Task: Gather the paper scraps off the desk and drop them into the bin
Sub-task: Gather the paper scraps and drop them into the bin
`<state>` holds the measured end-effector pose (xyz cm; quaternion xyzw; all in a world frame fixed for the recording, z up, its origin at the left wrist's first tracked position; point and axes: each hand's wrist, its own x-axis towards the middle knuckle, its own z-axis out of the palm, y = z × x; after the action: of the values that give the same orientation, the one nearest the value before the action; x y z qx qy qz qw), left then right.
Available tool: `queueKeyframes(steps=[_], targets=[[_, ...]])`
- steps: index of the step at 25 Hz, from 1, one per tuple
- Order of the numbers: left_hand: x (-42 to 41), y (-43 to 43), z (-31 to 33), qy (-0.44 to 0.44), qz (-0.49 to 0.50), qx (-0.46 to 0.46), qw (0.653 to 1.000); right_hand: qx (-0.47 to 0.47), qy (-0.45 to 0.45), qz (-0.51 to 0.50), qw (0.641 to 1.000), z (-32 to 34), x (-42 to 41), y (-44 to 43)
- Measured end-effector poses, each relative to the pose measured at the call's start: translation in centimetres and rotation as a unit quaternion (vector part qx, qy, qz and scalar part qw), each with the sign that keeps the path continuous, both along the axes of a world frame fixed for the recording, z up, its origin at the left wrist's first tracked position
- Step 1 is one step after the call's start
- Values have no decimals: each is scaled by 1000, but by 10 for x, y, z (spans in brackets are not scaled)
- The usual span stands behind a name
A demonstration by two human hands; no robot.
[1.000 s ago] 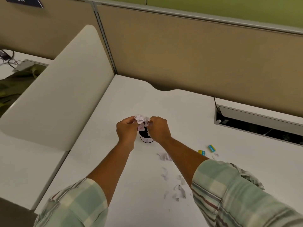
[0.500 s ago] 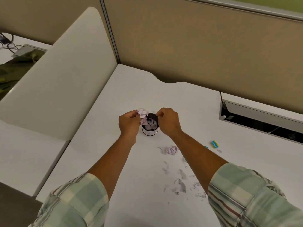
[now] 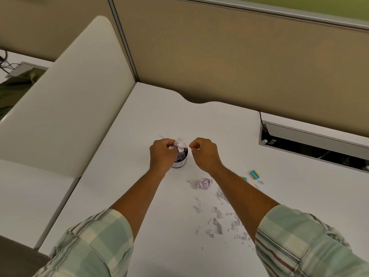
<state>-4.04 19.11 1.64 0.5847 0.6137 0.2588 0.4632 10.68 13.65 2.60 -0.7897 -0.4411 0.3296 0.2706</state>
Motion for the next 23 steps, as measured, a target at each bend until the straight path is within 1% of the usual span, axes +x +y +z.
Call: queueKeyframes(steps=[3,6,11,17,19,23], targets=[[2,-1,4,74,-57,73,993,8,-3,11,1000,-1,-1,-1],[4,-2,4,112,-90,127,981,12,0,16,1000,-1,-3,-3],[6,-1,2,149,-110,123,975,18,-11,20,1000,-2,0,-8],[-4,-2,2,144,-121,95,978,21,-12,26,999,-2,3,-15],[-8,-5,2,130,-103,107,980,21,-11,22,999,-3,3,-17],[-15,-17,0,104,-30,118,987,-5,-34,16,999,-14,11,-31]])
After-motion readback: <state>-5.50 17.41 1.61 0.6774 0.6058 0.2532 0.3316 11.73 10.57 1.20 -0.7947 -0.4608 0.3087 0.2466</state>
